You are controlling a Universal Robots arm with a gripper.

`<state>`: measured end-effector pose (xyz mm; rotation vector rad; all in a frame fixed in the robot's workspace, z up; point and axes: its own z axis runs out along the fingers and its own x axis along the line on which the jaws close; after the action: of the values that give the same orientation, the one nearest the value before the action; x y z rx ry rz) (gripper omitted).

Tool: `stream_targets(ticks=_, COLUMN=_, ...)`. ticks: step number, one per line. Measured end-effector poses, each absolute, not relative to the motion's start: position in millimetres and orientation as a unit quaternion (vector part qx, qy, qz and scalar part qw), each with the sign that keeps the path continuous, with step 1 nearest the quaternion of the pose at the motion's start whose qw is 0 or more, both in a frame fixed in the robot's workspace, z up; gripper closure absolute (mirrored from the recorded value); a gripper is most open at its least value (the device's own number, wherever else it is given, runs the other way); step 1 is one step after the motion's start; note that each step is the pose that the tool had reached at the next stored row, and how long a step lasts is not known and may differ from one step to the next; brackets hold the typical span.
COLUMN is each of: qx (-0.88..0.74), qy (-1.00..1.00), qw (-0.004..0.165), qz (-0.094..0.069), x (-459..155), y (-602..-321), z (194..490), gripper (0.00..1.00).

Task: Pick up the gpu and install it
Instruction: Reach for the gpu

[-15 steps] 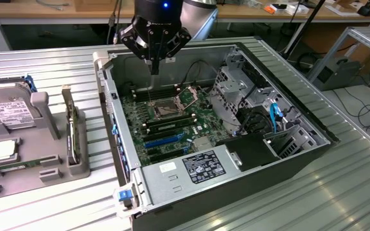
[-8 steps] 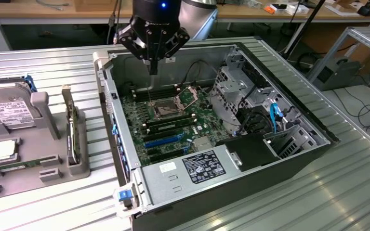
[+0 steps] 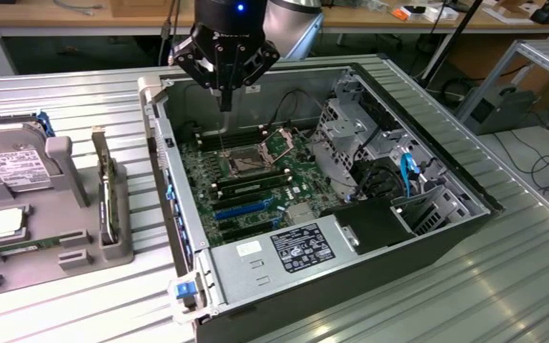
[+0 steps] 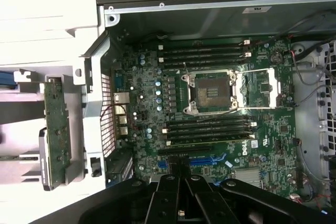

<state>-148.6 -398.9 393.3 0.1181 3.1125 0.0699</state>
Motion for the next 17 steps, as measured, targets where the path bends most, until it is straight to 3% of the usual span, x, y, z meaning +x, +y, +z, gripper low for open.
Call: stream_targets(ticks=17, qx=0.038, qy=0.999, qw=0.013, qz=0.022, x=-154.7, y=-398.9, z=393.3, gripper=0.89)
